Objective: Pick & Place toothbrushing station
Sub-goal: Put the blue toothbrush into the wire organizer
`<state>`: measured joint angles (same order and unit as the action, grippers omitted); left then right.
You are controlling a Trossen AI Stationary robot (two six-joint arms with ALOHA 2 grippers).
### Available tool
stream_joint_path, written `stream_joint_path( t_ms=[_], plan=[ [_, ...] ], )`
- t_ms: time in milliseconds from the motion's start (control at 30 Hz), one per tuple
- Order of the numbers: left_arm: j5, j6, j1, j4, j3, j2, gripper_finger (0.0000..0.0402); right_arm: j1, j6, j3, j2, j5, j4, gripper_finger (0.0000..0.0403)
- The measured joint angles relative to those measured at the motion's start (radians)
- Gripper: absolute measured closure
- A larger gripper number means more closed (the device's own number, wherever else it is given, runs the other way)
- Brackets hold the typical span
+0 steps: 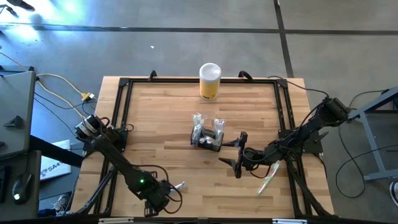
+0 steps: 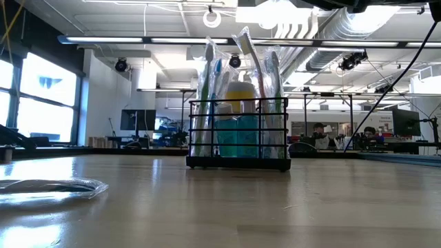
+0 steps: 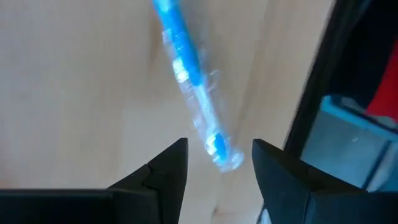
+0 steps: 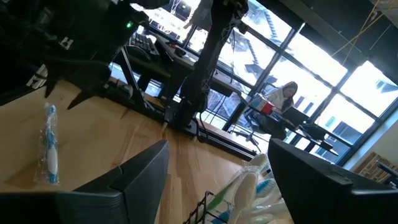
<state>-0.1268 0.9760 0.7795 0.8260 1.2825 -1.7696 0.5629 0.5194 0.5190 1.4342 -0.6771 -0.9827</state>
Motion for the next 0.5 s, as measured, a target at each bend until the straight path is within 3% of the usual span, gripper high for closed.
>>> stream_joint_path(
  t_ms=[267,500],
  plan=[
    [-0.027,0.056,0.002,-0.200,-0.148,-0.010,0.0234,0.000,0.000,0.000,0.000,0.001,0.000,0.0135],
    [-0.046,0.107,0.004,-0.363,-0.276,0.000,0.0287,0.000,-0.015,0.000,0.000,0.003,0.000,0.0135]
  ],
)
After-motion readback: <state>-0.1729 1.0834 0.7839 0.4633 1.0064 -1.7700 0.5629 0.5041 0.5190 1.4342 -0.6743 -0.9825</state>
